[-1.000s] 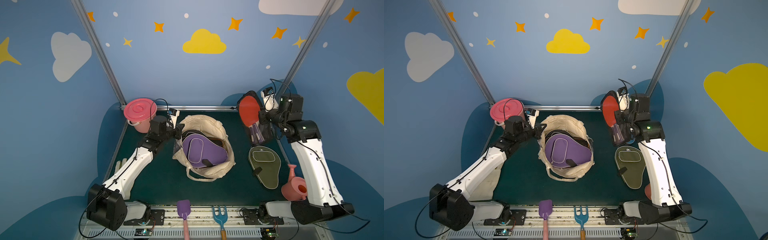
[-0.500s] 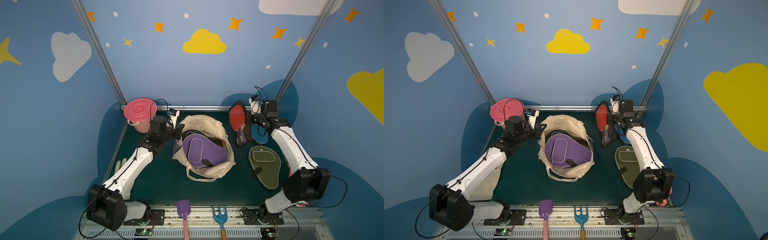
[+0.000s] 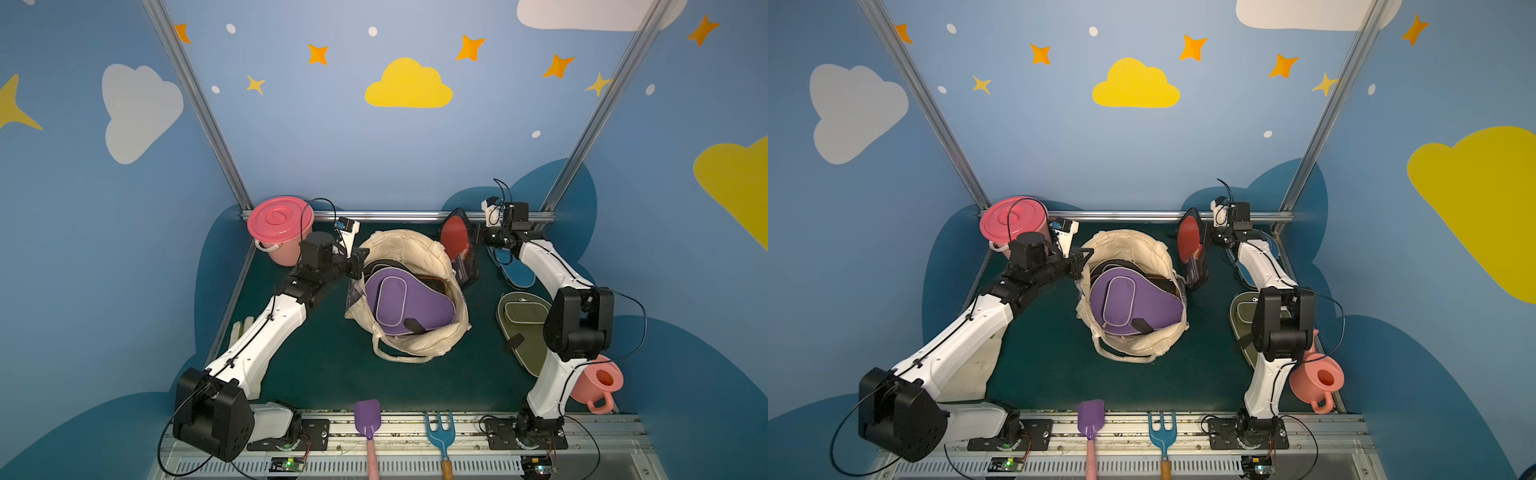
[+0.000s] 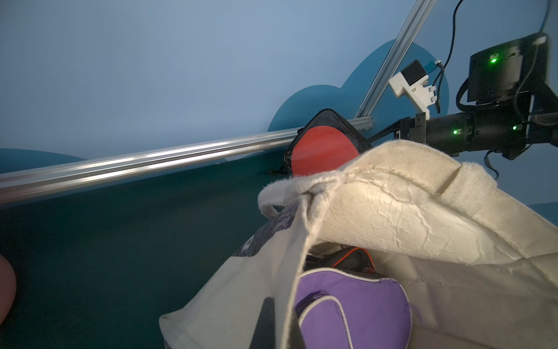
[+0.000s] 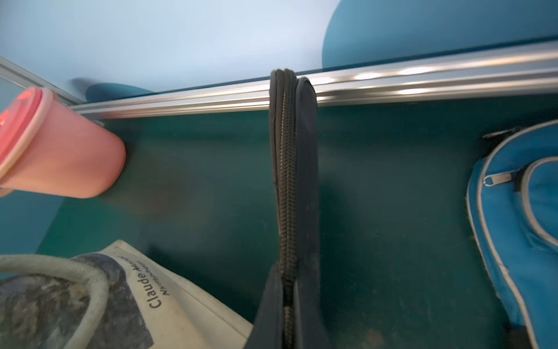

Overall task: Remove the ping pong set from the canvas bag
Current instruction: Place the ping pong set at the center of the board.

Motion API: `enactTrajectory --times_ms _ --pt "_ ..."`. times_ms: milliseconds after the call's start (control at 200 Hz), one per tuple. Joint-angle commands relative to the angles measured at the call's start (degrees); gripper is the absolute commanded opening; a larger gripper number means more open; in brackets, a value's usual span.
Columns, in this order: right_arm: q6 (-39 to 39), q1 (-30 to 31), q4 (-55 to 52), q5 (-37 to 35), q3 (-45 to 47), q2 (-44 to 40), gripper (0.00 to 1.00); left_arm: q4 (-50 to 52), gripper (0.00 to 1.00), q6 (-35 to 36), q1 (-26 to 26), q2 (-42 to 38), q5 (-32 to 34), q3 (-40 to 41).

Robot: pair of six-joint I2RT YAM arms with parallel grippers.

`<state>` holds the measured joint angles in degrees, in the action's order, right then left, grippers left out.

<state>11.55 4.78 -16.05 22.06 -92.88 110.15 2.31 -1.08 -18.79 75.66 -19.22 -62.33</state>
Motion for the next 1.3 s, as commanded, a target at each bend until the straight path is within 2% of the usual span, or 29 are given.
enactTrajectory --times_ms 0,210,481,886,1292 --pt "2.77 -3.25 5.8 4.66 -0.2 1.31 0.0 0.74 0.04 0.38 0.11 -0.16 -0.79 -0.02" --pt "1.47 -6.87 -2.32 8.48 -5.65 11.25 0.0 0.86 0.04 0.55 0.15 0.29 -1.27 -0.43" --pt "0.8 -7.78 -5.59 8.01 -9.49 19.34 0.0 1.87 0.04 0.84 0.15 0.59 -1.72 -1.55" --pt "2.33 -8.64 -12.49 5.0 -19.45 25.61 0.0 2.09 0.04 0.73 -0.03 1.8 -2.3 -2.53" --pt "5.54 -10.67 -12.86 0.58 -18.74 25.88 0.0 2.07 0.04 0.99 0.0 2.21 -2.56 -2.55"
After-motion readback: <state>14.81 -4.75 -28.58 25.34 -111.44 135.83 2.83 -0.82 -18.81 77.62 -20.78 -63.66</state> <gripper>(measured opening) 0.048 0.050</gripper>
